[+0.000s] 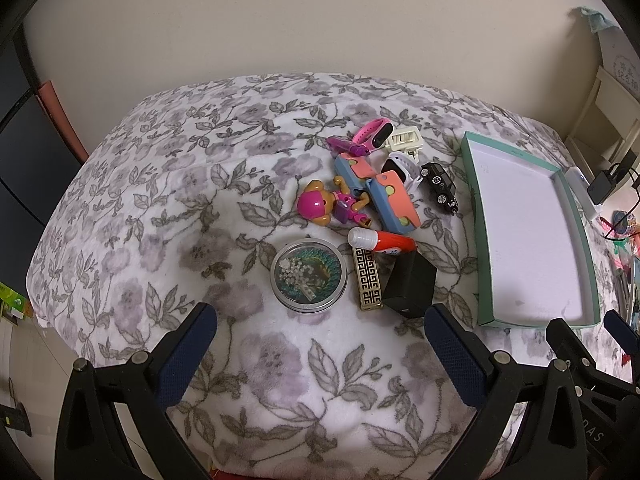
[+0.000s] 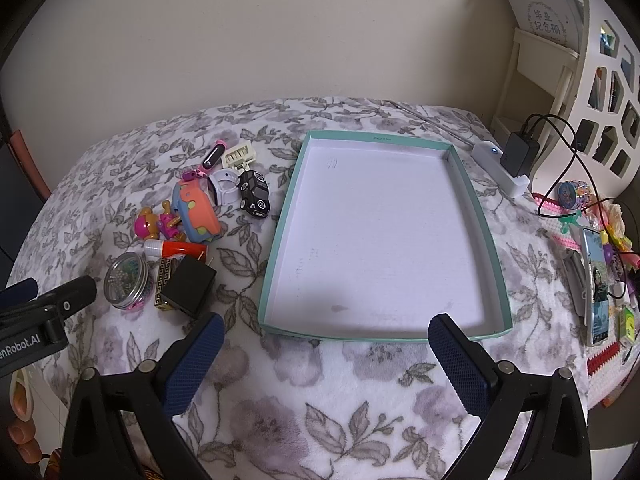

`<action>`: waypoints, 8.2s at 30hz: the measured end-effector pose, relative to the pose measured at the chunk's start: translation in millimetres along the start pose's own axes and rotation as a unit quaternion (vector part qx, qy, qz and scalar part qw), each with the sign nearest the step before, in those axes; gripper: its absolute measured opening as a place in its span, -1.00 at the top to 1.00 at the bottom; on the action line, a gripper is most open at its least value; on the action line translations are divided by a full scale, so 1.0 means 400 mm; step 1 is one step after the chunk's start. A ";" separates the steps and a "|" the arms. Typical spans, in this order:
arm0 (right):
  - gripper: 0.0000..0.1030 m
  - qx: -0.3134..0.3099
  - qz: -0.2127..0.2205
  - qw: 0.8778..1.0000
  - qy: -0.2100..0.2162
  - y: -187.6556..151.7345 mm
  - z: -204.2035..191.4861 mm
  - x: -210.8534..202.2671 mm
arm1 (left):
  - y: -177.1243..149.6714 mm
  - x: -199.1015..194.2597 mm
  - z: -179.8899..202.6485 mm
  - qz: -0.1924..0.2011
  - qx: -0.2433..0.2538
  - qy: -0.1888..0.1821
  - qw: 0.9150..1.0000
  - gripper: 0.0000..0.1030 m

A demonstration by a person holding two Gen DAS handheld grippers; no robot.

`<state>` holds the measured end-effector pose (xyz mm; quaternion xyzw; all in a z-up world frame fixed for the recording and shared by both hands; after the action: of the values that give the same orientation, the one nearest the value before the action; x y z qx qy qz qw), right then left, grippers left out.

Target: Organize rigid objects

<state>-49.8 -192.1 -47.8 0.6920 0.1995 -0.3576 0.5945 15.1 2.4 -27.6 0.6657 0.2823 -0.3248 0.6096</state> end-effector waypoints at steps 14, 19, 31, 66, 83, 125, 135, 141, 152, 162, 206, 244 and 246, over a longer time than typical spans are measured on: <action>-1.00 -0.005 0.002 1.000 0.013 0.037 -0.018 0.000 | 0.040 0.022 -0.039 -0.001 0.000 0.015 1.000 -1.00; -1.00 -0.016 -0.004 0.999 0.042 0.106 -0.071 0.013 | 0.107 0.059 -0.109 -0.014 -0.031 0.033 0.999 -1.00; -0.95 -0.021 -0.088 0.991 0.098 0.125 -0.229 0.177 | 0.122 0.191 -0.150 -0.078 -0.056 0.032 0.995 -1.00; -0.01 -0.012 -0.185 0.973 0.137 0.005 -0.291 0.325 | 0.011 0.336 -0.058 -0.148 -0.053 -0.013 0.988 -0.83; 0.07 0.011 -0.178 0.973 0.149 0.016 -0.255 0.294 | 0.016 0.294 -0.081 -0.138 -0.079 -0.027 0.987 -0.41; 0.07 0.157 -0.035 0.986 -0.032 0.281 0.313 0.306 | 0.279 0.293 0.444 -0.071 0.008 -0.127 0.989 -0.41; 0.07 0.160 -0.071 0.983 -0.056 0.224 0.353 0.384 | 0.211 0.368 0.531 -0.095 0.044 -0.141 0.984 -0.41; 0.07 0.159 -0.089 0.981 -0.066 0.200 0.360 0.401 | 0.193 0.375 0.548 -0.093 0.060 -0.142 0.984 -0.41; 0.06 0.152 -0.110 0.979 -0.073 0.186 0.364 0.412 | 0.179 0.387 0.554 -0.107 0.060 -0.147 0.981 -0.42; 0.06 0.142 -0.127 0.979 -0.075 0.176 0.356 0.423 | 0.184 0.385 0.548 -0.114 0.048 -0.150 0.981 -0.45; -0.97 0.129 -0.042 0.987 -0.084 0.273 0.328 0.319 | 0.262 0.344 0.386 -0.046 0.018 -0.063 0.997 -0.78; -1.00 0.010 -0.046 0.996 0.080 0.272 -0.132 0.236 | 0.171 0.248 -0.105 -0.073 -0.120 0.083 0.987 -0.78; -1.00 0.007 -0.061 0.994 0.094 0.259 -0.162 0.255 | 0.168 0.253 -0.121 -0.074 -0.124 0.084 0.986 -0.78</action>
<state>107.2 -167.0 -49.6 0.7136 0.2938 -0.3278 0.5450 134.9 41.8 -61.6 0.5869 0.4191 -0.2743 0.6362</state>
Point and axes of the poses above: each gripper's, at about its wrist camera, not at the fingertips, and x roughly the way its jaws point, z to its right, y to its top, the point moved 3 cm from there along x, roughly the way its jaws point, and after that the axes turned 9 degrees about z, right-handed, at the moved point
